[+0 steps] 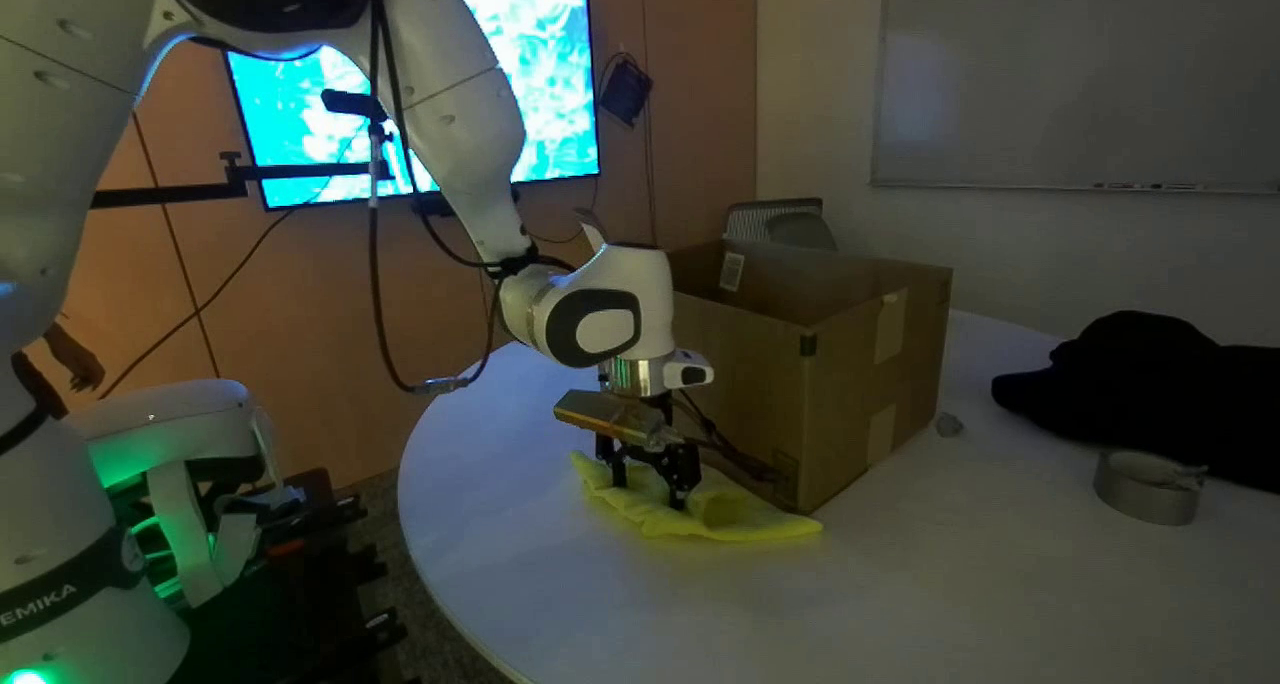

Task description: Put the marker on the yellow cloth, then fold it and put it in the box

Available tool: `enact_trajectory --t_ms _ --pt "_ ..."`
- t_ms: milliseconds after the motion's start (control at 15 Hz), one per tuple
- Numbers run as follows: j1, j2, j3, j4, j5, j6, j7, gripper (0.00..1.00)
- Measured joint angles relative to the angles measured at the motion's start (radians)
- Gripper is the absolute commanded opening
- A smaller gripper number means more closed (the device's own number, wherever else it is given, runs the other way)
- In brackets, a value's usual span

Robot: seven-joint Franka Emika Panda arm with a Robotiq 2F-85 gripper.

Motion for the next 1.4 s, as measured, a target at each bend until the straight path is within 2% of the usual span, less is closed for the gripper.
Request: enact_trajectory --t_ms 200,267,333,467,867,1000,1200,1267,1400 --pt "-0.016 0.043 0.007 0.058 0.0 -0.001 -0.001 1.0" --pt "-0.02 0.053 0.01 0.073 0.0 -0.004 -0.001 0.96" --pt "-0.024 0.061 0.012 0.085 0.0 -0.009 -0.002 0.74" --pt "-0.03 0.071 0.017 0.103 0.0 -0.028 -0.002 0.7" --pt "-0.048 0.076 0.029 0.143 0.0 -0.092 -0.012 0.26" --pt "-0.051 0.076 0.035 0.145 0.001 -0.097 -0.014 0.14" --pt "-0.052 0.076 0.044 0.145 0.001 -0.11 -0.014 0.07" --pt "-0.052 0.076 0.046 0.145 0.001 -0.114 -0.014 0.11" --pt "-0.052 0.076 0.047 0.145 0.002 -0.117 -0.014 0.1"
